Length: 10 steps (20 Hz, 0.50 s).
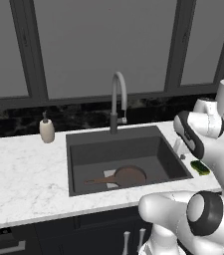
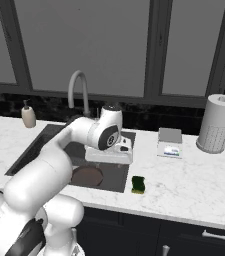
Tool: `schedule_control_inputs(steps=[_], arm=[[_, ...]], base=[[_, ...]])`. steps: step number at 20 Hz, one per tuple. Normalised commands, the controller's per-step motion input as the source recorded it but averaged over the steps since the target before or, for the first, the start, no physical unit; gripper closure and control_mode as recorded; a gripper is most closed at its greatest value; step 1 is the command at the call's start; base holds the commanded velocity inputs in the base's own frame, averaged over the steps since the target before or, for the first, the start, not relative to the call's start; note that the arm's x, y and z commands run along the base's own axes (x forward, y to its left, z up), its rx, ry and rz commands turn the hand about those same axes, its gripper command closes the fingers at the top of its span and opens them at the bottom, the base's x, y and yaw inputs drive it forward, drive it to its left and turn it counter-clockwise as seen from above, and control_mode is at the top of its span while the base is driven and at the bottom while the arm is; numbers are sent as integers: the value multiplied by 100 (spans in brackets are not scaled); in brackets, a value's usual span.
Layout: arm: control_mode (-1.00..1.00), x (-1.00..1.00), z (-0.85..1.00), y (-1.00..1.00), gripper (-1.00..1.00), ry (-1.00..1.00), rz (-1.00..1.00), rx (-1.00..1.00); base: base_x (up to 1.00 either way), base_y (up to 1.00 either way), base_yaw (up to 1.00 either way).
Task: Pick the pan and sponge and place them into the sink. Then turn on the water.
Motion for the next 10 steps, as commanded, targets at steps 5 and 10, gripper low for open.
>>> schedule_control_inputs(steps=[5, 10], arm=[[-100, 3, -16, -26, -100, 5, 8, -3], [-100, 12, -22, -56, -100, 5, 6, 0]], base=[[0, 0, 0], [0, 0, 0]])
